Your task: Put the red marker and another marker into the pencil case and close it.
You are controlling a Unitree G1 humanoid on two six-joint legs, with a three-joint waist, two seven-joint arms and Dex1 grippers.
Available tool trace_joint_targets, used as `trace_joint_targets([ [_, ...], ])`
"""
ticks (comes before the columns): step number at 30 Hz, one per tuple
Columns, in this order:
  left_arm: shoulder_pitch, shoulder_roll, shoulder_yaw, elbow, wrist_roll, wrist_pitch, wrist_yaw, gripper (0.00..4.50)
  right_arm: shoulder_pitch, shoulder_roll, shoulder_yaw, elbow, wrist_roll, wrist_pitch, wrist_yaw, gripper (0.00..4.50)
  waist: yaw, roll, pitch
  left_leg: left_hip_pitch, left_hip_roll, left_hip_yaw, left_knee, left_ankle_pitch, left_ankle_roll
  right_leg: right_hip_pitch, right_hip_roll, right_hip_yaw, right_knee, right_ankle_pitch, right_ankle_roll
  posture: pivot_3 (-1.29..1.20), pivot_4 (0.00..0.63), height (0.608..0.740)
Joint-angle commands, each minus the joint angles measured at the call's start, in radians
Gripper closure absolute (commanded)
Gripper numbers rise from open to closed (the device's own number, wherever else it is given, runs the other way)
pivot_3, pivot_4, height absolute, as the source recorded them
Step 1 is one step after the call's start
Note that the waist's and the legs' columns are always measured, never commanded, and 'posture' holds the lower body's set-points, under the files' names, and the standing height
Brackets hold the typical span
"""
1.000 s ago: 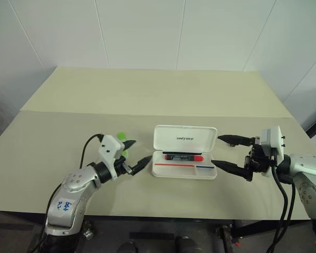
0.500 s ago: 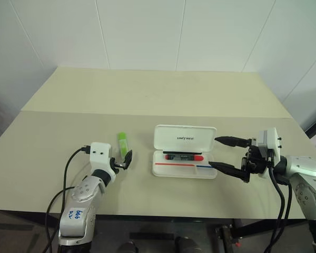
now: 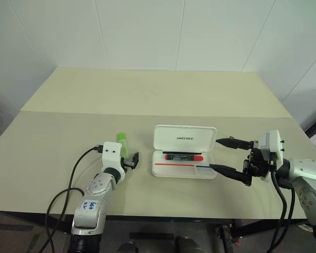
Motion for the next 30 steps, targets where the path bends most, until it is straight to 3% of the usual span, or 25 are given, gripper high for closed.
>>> trace_joint_targets([
  [1,-0.021,-0.003,-0.001,0.008,0.015,0.006,0.018,0.04,-0.006,-0.009,-0.032,-0.017,0.016,-0.009,0.0,0.0,0.0,0.0,0.0,0.0,0.0,0.0,0.0,0.0,0.0,0.0,0.0,0.0,0.0,0.0,0.0,0.0,0.15,0.74],
  [17,-0.074,-0.008,0.015,0.094,0.011,0.02,0.052,0.04,-0.026,0.02,-0.019,0.001,-0.001,-0.05,-0.006,0.0,0.0,0.0,0.0,0.0,0.0,0.0,0.001,0.0,0.0,0.001,0.0,0.0,-0.001,0.001,0.0,0.0,0.15,0.74],
  [21,-0.078,-0.007,0.015,0.106,0.014,0.036,0.059,0.96,-0.033,0.02,-0.021,0.006,-0.001,-0.055,-0.004,0.0,0.0,0.0,0.0,0.0,0.0,0.0,0.001,0.0,0.0,0.001,0.0,0.0,-0.001,0.001,0.0,0.0,0.15,0.74],
  [28,-0.074,-0.015,0.025,0.111,0.011,0.057,0.058,3.26,-0.048,0.019,-0.016,0.012,-0.002,-0.058,-0.005,0.0,0.001,0.002,-0.001,0.0,0.0,0.0,-0.001,0.0,0.0,0.001,0.0,0.0,-0.003,0.001,0.0,0.0,0.15,0.74],
  [30,-0.074,-0.019,0.03,0.113,0.009,0.059,0.06,3.37,-0.055,0.02,-0.012,0.015,-0.003,-0.058,-0.003,0.0,0.001,0.002,-0.001,0.0,0.0,0.0,-0.001,0.0,0.0,0.001,0.0,0.0,-0.004,0.001,0.0,0.0,0.15,0.74],
])
